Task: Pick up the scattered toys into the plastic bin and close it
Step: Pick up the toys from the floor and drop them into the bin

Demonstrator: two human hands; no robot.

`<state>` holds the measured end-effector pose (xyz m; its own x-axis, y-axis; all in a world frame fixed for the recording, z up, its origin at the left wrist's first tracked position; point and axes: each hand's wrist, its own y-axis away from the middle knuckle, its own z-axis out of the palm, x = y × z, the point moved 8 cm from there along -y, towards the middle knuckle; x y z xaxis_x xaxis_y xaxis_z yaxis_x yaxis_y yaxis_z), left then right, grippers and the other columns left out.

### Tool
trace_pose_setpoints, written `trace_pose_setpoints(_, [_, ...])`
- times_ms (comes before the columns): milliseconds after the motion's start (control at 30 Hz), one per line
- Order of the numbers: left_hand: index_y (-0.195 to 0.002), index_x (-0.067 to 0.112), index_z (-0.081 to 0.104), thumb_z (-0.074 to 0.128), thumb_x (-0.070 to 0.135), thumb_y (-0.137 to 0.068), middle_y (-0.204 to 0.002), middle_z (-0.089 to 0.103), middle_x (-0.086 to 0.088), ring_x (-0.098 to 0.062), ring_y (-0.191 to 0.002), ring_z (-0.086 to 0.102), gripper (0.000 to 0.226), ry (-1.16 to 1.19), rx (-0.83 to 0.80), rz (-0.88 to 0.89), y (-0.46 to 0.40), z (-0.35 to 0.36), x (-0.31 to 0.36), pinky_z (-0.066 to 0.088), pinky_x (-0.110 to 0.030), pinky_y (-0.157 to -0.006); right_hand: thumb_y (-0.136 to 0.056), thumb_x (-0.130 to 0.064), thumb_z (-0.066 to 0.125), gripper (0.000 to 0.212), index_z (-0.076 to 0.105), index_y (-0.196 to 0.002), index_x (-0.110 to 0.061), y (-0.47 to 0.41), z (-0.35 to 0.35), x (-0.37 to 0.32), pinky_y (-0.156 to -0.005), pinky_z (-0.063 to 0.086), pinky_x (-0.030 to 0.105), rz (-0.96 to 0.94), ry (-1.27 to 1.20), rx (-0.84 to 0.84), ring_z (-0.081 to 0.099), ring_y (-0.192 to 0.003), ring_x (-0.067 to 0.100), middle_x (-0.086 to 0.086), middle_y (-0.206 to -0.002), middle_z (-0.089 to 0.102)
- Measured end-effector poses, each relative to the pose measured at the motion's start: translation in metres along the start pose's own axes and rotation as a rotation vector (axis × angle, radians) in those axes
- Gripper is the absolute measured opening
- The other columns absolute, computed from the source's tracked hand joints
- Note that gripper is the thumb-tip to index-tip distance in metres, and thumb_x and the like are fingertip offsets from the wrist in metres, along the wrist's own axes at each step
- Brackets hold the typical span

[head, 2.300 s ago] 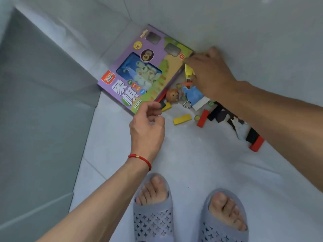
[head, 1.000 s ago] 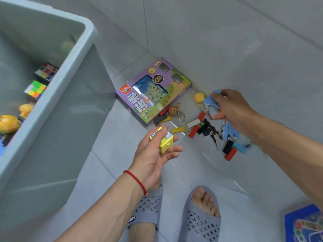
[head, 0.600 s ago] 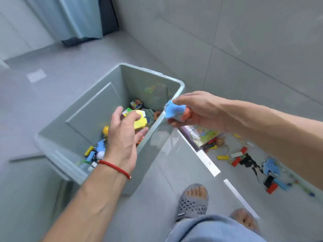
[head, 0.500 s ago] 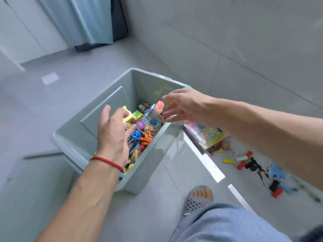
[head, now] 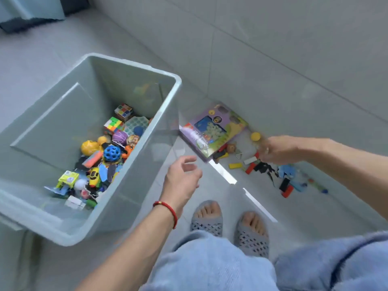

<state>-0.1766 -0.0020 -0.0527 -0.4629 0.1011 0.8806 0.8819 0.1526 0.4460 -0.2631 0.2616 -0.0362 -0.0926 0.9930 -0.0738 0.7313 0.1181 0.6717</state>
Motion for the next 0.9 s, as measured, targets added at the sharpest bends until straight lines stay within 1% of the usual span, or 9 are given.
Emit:
trace_pose_setpoints(100, [-0.115, 0.03, 0.065, 0.061, 0.023, -0.074, -0.112, 0.067, 0.002, -0.016, -0.095, 0.067, 0.042, -0.204, -0.05, -0.079, -0.037, 0.035, -0.041, 0.059, -0.041, -0.088, -0.088, -0.021, 0.056, 0.017, 0.063, -0.097, -0.009, -0.032, 0.045, 0.026, -0.075, 0.055, 0.037, -0.005, -0.001, 0.039, 0.063, -0.089, 0.033, 0.011, -0.093, 0.067])
trace_pose_setpoints(200, [-0.121, 0.026, 0.064, 0.063, 0.017, -0.085, -0.115, 0.065, 0.003, -0.016, -0.099, 0.065, 0.038, -0.39, -0.051, -0.092, -0.072, 0.058, -0.068, 0.056, -0.032, -0.086, -0.09, -0.029, 0.052, 0.023, 0.058, -0.107, -0.016, -0.07, 0.079, 0.031, -0.078, 0.054, 0.038, -0.002, -0.058, 0.119, 0.062, -0.097, 0.034, 0.008, -0.096, 0.063])
trace_pose_setpoints(267, [-0.122, 0.022, 0.065, 0.063, 0.015, -0.086, -0.113, 0.065, 0.002, -0.016, -0.098, 0.064, 0.037, -0.502, -0.036, -0.038, -0.096, 0.071, -0.075, 0.055, -0.034, -0.089, -0.091, -0.031, 0.053, 0.03, 0.054, -0.119, -0.019, -0.093, 0.089, 0.025, -0.078, 0.053, 0.041, -0.029, -0.095, 0.212, 0.061, -0.103, 0.036, 0.009, -0.108, 0.062])
trace_pose_setpoints(367, [-0.118, 0.02, 0.066, 0.064, 0.013, -0.084, -0.103, 0.064, 0.0, -0.019, -0.09, 0.063, 0.034, -0.687, -0.006, 0.146, -0.126, 0.093, -0.077, 0.051, -0.034, -0.09, -0.092, -0.027, 0.055, 0.041, 0.047, -0.132, -0.02, -0.124, 0.085, 0.01, -0.069, 0.049, 0.04, -0.11, -0.077, 0.385, 0.058, -0.105, 0.036, 0.011, -0.116, 0.056])
trace_pose_setpoints(433, [-0.115, 0.021, 0.066, 0.065, 0.014, -0.084, -0.099, 0.062, 0.001, -0.018, -0.086, 0.061, 0.032, -0.759, -0.015, 0.227, -0.14, 0.107, -0.083, 0.047, -0.029, -0.085, -0.092, -0.024, 0.056, 0.038, 0.049, -0.129, -0.022, -0.14, 0.078, 0.004, -0.066, 0.043, 0.039, -0.141, -0.046, 0.501, 0.056, -0.102, 0.035, 0.012, -0.115, 0.055])
trace_pose_setpoints(533, [-0.113, 0.02, 0.065, 0.067, 0.014, -0.086, -0.093, 0.059, 0.004, -0.016, -0.082, 0.059, 0.028, -0.823, -0.006, 0.343, -0.151, 0.119, -0.092, 0.036, -0.019, -0.074, -0.093, -0.021, 0.053, 0.022, 0.057, -0.114, -0.018, -0.163, 0.075, -0.003, -0.075, 0.04, 0.043, -0.182, 0.048, 0.643, 0.054, -0.099, 0.036, 0.01, -0.111, 0.06])
trace_pose_setpoints(633, [-0.108, 0.015, 0.066, 0.071, 0.013, -0.085, -0.088, 0.062, 0.001, -0.019, -0.079, 0.06, 0.024, -0.804, 0.039, 0.42, -0.155, 0.123, -0.098, 0.042, -0.024, -0.074, -0.091, -0.02, 0.056, 0.009, 0.06, -0.1, -0.019, -0.182, 0.082, -0.004, -0.073, 0.026, 0.039, -0.232, 0.007, 0.72, 0.051, -0.094, 0.032, 0.006, -0.099, 0.064])
trace_pose_setpoints(833, [-0.111, 0.013, 0.064, 0.071, 0.014, -0.087, -0.096, 0.065, -0.003, -0.023, -0.08, 0.062, 0.025, -0.828, 0.038, 0.512, -0.156, 0.131, -0.1, 0.045, -0.028, -0.075, -0.086, -0.015, 0.06, 0.015, 0.064, -0.095, -0.027, -0.169, 0.087, 0.027, -0.082, 0.036, 0.043, -0.157, -0.322, 0.832, 0.054, -0.096, 0.022, -0.008, -0.096, 0.063])
trace_pose_setpoints(900, [-0.115, 0.012, 0.063, 0.069, 0.012, -0.087, -0.098, 0.064, -0.006, -0.026, -0.082, 0.062, 0.029, -0.867, 0.012, 0.551, -0.158, 0.135, -0.101, 0.047, -0.031, -0.075, -0.085, -0.014, 0.062, 0.018, 0.066, -0.099, -0.024, -0.156, 0.086, 0.035, -0.082, 0.039, 0.035, -0.156, -0.487, 0.865, 0.056, -0.096, 0.015, -0.013, -0.096, 0.062])
